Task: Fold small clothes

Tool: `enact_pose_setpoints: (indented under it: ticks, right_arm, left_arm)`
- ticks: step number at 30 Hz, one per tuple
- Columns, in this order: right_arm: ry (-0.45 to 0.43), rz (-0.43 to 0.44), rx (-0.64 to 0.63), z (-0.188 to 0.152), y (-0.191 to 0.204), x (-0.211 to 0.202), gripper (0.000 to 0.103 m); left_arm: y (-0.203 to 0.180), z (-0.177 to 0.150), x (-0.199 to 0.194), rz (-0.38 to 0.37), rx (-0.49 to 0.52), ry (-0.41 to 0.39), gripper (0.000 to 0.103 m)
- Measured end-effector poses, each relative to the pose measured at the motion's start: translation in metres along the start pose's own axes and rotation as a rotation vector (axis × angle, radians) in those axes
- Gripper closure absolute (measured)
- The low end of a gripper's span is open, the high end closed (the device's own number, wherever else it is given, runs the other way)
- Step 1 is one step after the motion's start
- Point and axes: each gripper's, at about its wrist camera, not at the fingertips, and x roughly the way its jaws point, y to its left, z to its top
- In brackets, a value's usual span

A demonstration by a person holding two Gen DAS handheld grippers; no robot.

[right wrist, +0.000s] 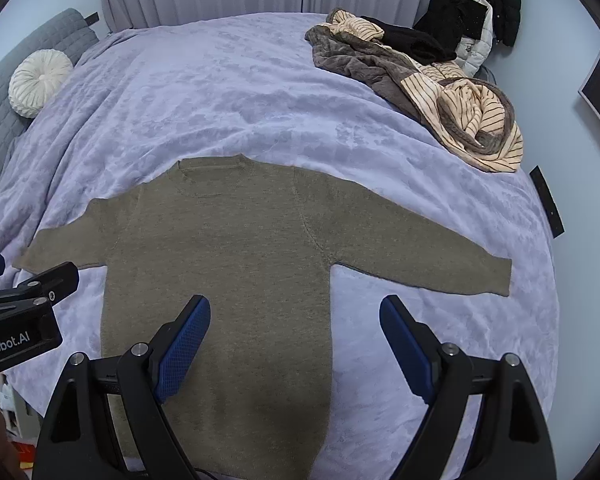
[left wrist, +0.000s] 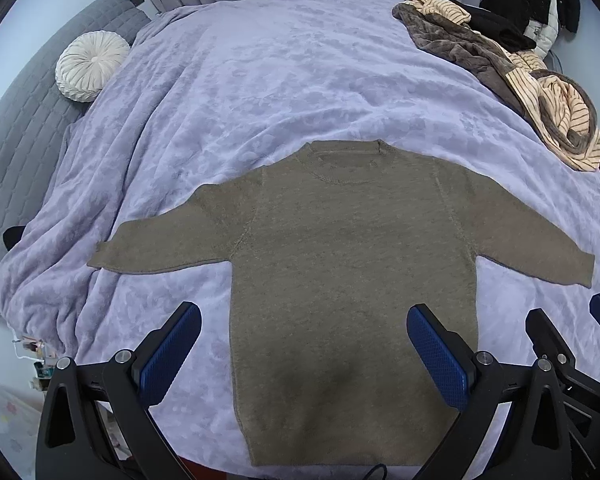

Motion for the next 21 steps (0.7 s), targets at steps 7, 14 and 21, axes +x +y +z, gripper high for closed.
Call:
enact_pose_setpoints:
  ticks: [7,14,21]
  right_arm:
    - [0.005,-0.005,0.032,0.009,-0.025,0.014,0.014]
    - [0.005,-0.018,0.062,0.019,-0.053,0.027,0.014]
    - [0.01,-0.044,0.1,0.024,-0.088,0.051,0.014]
  left_arm:
    - [-0.027,0.015,0.005,0.007,0.029,0.0,0.0]
    - [-0.054,0.027,0.01,0.0,0.052,0.003,0.0]
    - [-0.099,0.038,0.027,-0.005,0.107,0.021,0.0]
